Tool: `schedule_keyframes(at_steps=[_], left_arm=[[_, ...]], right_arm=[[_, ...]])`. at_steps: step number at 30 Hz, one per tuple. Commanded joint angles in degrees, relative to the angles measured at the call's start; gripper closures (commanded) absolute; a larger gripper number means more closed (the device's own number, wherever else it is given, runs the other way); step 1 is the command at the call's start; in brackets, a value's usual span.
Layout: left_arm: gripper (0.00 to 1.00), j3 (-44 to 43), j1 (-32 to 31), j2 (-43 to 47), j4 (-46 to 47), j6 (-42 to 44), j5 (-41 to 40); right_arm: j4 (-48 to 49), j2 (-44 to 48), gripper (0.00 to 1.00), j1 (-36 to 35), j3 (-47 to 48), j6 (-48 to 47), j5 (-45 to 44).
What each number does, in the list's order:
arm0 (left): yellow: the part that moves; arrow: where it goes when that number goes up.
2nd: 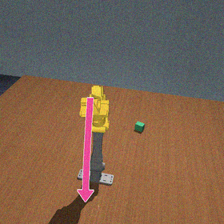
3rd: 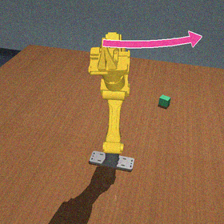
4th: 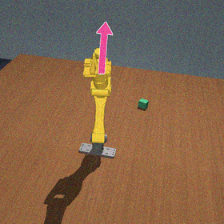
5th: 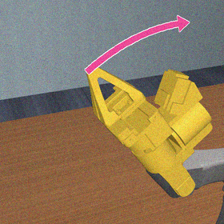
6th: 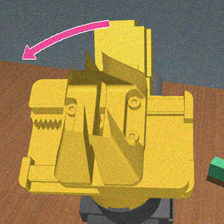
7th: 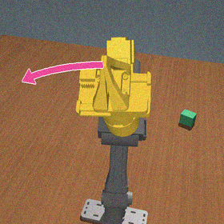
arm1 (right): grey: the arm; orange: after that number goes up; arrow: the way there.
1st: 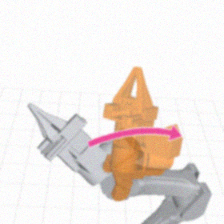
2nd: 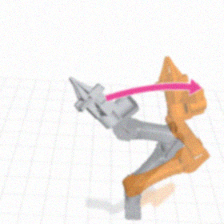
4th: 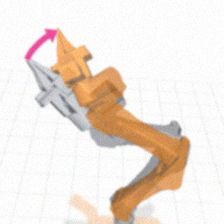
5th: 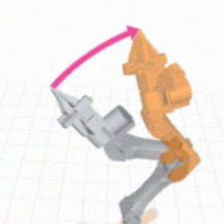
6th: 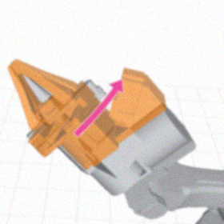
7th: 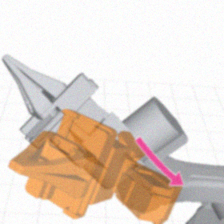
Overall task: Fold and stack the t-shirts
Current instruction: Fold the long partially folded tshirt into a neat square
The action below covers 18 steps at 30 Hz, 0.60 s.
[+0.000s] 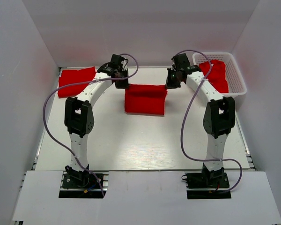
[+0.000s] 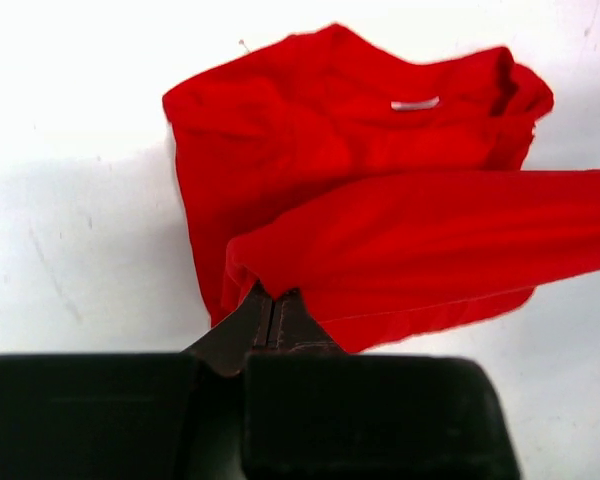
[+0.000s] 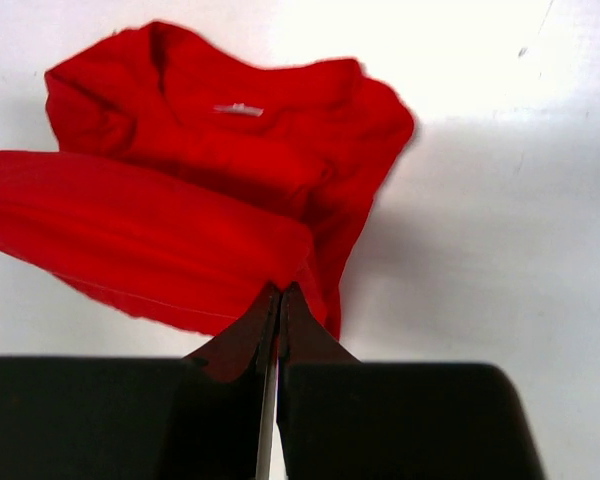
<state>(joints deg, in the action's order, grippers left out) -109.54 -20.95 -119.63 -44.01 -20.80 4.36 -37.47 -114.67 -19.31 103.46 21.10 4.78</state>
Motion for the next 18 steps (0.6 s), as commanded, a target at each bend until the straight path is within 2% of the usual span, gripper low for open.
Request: schedule_keyframes(at_steps=[1,12,13,14,15,16,17,18], left_arm=[[1.00,-3.2,1.7,-1.0,3.4,2.4,-0.9],[0.99,-6.0,2.8,-7.7,10.0,4.6,-2.0],[0.81,-6.0,2.8,-8.5,10.0,4.6,-2.0],[0.75,-7.1,3.3,-8.5,10.5,4.6,-2.0],[0.63,-7.7,3.3,-9.1,10.5,4.6,-2.6],[0.20,-8.6,3.3,-9.1,9.7,4.6,-2.6],[0.00,-10.9,3.3,-9.6,8.8,4.6,-3.3],[0.00,-11.8,3.8,-9.7,8.1,4.6,-4.4]], right_arm=[[1.4,-2.2,1.00,1.9,5.2,-1.5,-1.0],[8.4,-11.4,1.00,3.8,9.5,-1.3,4.6],[8.5,-12.7,1.00,3.8,10.3,-0.7,4.8],[8.6,-13.2,1.00,3.8,11.7,-0.7,5.2],[8.0,-13.7,0.82,3.9,12.3,-0.6,5.4],[7.8,-14.3,0.11,4.1,13.2,-0.6,6.4],[7.5,-14.2,0.10,4.0,14.6,-0.6,6.6],[7.7,-13.9,0.10,4.1,14.8,-0.9,6.9]])
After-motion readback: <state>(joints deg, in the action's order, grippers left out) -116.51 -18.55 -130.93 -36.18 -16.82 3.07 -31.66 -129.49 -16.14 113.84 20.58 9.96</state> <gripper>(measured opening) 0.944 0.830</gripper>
